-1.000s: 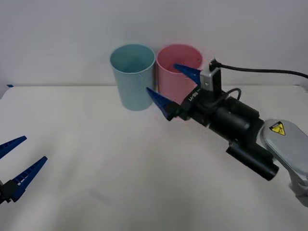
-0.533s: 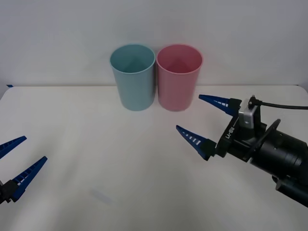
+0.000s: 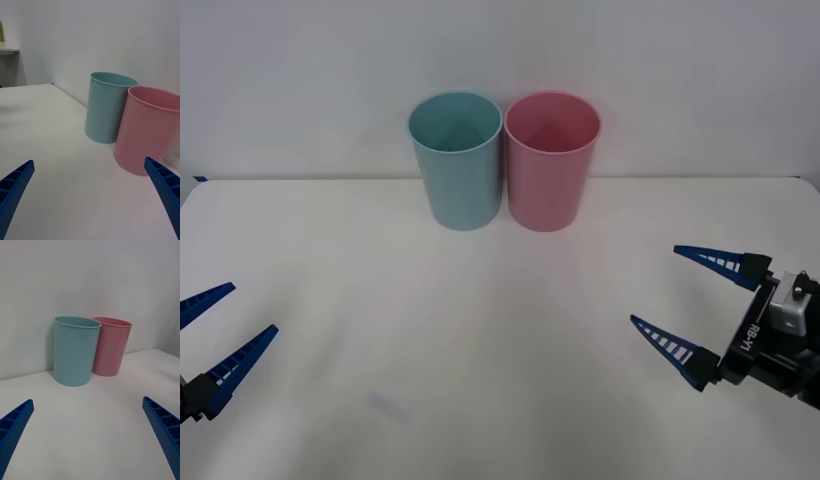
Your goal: Grasp the object on the table and drop it into the matching bin: aluminum can to the light blue bin, PET bottle to the pink bin.
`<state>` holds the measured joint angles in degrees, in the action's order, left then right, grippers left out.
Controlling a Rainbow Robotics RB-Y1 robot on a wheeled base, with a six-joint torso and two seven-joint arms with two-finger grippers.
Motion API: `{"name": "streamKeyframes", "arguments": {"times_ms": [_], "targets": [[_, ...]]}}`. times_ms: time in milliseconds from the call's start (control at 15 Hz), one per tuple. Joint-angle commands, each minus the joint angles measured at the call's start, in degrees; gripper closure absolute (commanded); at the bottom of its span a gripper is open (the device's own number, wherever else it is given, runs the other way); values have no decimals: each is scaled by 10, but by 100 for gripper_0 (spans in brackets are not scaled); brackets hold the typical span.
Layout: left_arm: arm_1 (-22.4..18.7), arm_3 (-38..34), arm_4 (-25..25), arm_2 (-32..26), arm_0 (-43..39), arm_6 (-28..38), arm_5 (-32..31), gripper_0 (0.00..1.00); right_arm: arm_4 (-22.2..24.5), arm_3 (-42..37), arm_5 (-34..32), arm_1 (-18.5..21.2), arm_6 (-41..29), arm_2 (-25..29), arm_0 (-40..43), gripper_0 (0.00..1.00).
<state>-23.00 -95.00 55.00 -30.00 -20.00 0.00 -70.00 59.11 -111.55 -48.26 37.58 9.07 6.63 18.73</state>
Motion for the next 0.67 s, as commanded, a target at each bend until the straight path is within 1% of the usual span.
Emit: {"name": "streamKeyframes", "arguments": {"times_ms": [67,267,333,400,667], "targets": [[0,0,0,0,0,0,0,0,0,39,-76,-29,0,59,10,0],[0,0,0,0,0,0,0,0,-1,87,-151,-59,-14,117,9,0],[0,0,0,0,0,0,0,0,-5,100,-166,-61,-20,130,8,0],[0,0,0,0,0,0,0,0,-11,113,-177,-62,-26,136,9,0],[0,0,0,0,0,0,0,0,-15,128,-183,-63,-48,151,17,0]]}}
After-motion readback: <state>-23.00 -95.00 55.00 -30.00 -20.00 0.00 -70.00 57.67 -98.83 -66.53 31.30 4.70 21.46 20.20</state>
